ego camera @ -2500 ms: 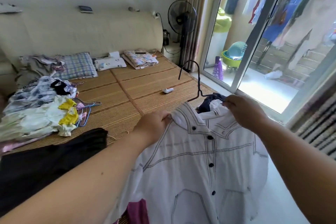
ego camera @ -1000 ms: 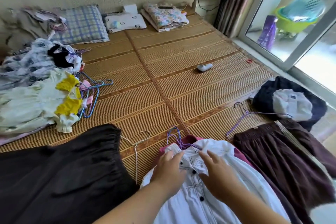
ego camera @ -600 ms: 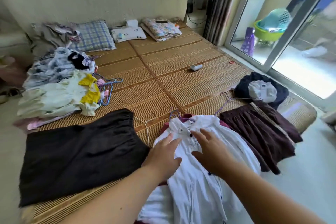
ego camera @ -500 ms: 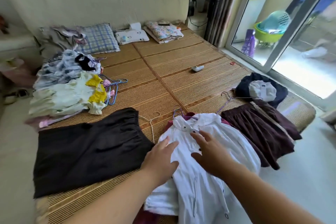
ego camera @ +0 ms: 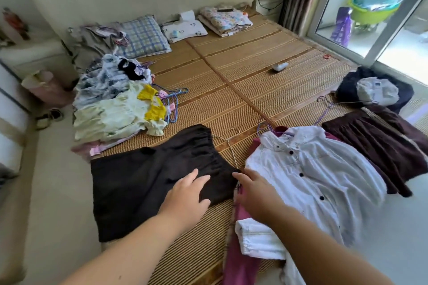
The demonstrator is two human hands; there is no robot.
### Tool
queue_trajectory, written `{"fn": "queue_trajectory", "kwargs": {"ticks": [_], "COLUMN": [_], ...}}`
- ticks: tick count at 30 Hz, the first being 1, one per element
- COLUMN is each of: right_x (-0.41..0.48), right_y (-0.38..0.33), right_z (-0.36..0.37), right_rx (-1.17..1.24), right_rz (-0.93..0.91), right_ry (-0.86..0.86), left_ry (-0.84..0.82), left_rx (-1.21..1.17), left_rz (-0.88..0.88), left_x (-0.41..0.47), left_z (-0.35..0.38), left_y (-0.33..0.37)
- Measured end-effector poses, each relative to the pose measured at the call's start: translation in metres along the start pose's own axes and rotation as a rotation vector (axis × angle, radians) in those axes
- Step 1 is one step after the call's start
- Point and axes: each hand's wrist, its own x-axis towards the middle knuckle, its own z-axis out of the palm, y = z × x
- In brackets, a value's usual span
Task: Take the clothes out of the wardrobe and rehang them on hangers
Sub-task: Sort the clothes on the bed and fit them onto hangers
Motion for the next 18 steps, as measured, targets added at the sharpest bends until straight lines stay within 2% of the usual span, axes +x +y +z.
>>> {"fn": "queue_trajectory", "kwargs": {"ticks": [3, 9, 14, 18], "right_x": [0.025, 0.085, 0.155, 0.220], "right_y": [-0.005, 0.006, 0.029, 0.046], "right_z": [0.026, 0.060, 0.085, 0.106], "right_rx": [0.118, 0.356, 0.403, 0.423], "right_rz": [0.102, 0.284, 0.306, 0.301], "right_ry": [-0.030, 0.036, 0.032, -0.038], "left_ry": [-0.034, -0.106, -0.144, -0.181], "left_rx": [0.020, 0.105, 0.123, 0.080], "left_rz": [-0.042, -0.122, -0.141, -0.140], "left_x": [0.021, 0.078, 0.146, 0.193], "left_z": [0.000, 0.009, 0.039, 0.074], "left_y": [-0.047, -0.122, -0.153, -0.165]}}
